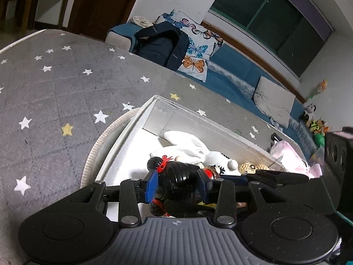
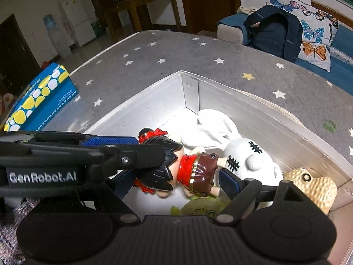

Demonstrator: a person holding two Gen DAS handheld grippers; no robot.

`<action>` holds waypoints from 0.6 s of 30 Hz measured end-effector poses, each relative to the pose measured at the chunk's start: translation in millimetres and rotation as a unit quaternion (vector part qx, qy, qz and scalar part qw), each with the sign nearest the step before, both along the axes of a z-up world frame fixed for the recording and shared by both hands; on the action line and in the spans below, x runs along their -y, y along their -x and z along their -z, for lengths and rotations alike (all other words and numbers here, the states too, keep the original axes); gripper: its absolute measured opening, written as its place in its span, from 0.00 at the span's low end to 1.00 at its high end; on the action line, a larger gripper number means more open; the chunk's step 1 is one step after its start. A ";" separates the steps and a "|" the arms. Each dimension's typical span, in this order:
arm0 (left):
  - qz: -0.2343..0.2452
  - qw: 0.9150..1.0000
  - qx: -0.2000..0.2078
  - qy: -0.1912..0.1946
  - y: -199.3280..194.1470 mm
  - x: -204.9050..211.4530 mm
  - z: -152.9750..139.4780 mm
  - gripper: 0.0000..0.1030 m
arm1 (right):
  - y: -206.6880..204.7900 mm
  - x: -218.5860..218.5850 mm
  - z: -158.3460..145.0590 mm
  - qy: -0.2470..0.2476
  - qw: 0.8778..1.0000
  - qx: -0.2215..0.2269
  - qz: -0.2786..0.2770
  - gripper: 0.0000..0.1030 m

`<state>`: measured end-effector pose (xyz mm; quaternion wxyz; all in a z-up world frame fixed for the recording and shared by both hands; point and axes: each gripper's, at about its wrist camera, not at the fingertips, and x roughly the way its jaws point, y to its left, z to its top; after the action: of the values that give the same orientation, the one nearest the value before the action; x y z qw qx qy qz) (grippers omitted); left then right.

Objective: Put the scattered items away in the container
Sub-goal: 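Lower the doll into the box beside the bunny with the right gripper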

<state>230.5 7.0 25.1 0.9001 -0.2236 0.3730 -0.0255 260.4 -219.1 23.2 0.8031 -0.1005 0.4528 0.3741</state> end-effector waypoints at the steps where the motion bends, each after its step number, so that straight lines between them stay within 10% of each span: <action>1: 0.000 1.000 -0.001 -0.001 -0.1 0.4 0.2 0.40 | -0.3 -0.3 0.2 0.001 1.000 -0.001 0.000 0.83; 18: 0.008 1.000 -0.006 -0.021 -4.2 2.4 3.3 0.39 | 3.4 -6.1 0.9 0.019 1.000 0.008 -0.005 0.83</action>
<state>234.7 4.6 21.8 0.9023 -0.2017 0.3804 -0.0231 257.1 -213.0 22.3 0.8029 -0.1210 0.4529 0.3683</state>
